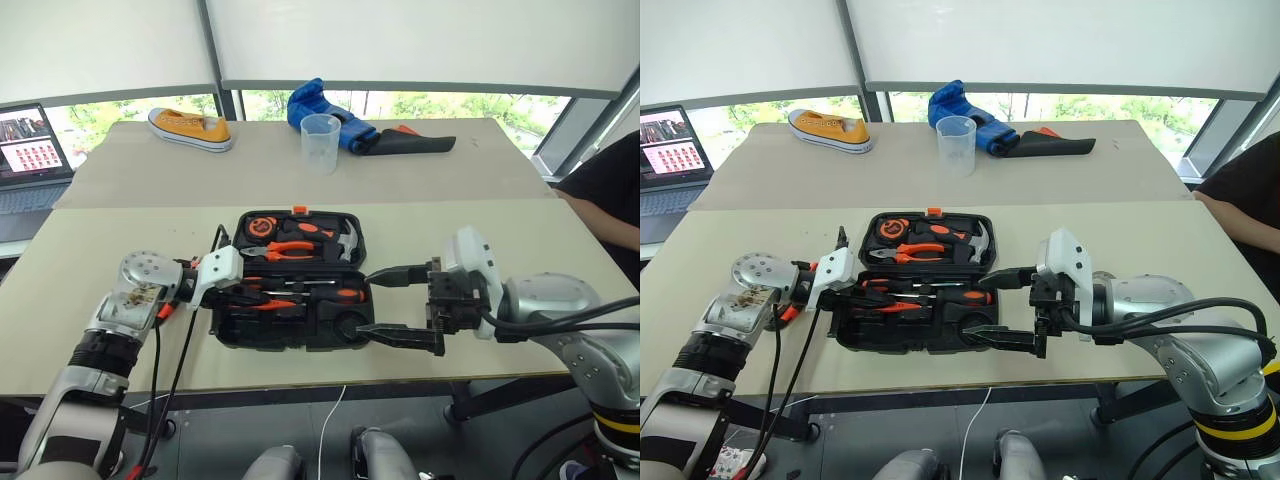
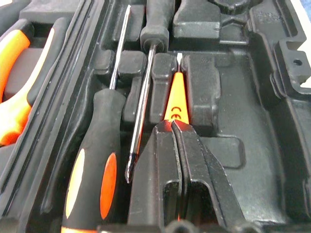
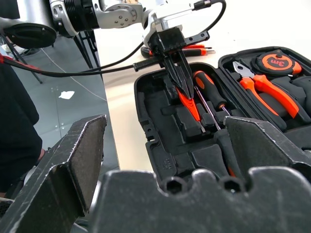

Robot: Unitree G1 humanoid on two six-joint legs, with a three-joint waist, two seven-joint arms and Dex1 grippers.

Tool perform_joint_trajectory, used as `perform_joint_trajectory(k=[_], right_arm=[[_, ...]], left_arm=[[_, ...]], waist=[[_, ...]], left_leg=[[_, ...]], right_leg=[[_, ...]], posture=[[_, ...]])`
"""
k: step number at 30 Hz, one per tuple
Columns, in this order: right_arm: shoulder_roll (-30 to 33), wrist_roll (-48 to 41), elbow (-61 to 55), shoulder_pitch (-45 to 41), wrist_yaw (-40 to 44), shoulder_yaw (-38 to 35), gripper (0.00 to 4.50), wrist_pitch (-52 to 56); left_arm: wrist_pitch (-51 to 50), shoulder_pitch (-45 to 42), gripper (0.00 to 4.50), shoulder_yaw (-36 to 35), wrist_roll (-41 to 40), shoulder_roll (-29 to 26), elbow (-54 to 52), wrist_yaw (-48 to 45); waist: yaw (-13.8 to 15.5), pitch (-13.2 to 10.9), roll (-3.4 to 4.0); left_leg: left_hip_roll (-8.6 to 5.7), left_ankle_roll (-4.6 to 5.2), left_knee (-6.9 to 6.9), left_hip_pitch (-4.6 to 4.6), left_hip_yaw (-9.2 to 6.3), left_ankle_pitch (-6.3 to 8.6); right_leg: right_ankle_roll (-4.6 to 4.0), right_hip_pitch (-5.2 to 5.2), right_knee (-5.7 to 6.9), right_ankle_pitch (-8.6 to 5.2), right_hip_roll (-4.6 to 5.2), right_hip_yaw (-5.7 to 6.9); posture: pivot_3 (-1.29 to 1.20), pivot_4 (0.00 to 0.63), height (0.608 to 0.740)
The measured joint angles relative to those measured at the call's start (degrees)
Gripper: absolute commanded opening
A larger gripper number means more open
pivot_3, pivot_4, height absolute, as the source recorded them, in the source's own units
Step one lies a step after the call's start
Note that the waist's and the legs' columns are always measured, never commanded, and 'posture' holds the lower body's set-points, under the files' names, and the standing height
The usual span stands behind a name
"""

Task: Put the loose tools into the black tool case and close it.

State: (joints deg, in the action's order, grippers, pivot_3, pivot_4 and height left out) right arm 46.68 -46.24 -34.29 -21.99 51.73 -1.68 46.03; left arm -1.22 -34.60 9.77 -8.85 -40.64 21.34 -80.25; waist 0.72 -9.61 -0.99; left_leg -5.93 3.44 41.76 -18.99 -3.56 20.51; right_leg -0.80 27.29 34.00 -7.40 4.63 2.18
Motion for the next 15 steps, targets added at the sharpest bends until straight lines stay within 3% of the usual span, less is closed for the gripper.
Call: perform_joint_trajectory(k=[5, 15], right_arm=[[0.04, 0.03, 0.02, -0.06, 0.24, 0.03, 4.50, 0.00], [0.08, 1.51, 2.33, -1.95, 2.66, 1.36, 4.50, -0.82]], left_arm=[[-1.44, 1.27, 0.09, -1.43, -0.90, -0.97, -0.53, 0.04], [-6.54, 4.49, 0.09, -5.59, -2.78, -7.90, -3.21, -1.07]], waist=[[-0.13, 0.00, 0.00], [0.06, 0.00, 0.00]], left_leg=[[0.03, 0.00, 0.00, 0.03, 0.00, 0.00], [0.02, 0.03, -0.01, -0.02, 0.00, 0.02]], right_leg=[[0.00, -0.02, 0.01, 0.00, -0.06, -0.02], [0.00, 0.03, -0.02, 0.00, -0.15, 0.04]], posture=[[0.00, 0.150, 0.731], [0.00, 0.150, 0.731]])
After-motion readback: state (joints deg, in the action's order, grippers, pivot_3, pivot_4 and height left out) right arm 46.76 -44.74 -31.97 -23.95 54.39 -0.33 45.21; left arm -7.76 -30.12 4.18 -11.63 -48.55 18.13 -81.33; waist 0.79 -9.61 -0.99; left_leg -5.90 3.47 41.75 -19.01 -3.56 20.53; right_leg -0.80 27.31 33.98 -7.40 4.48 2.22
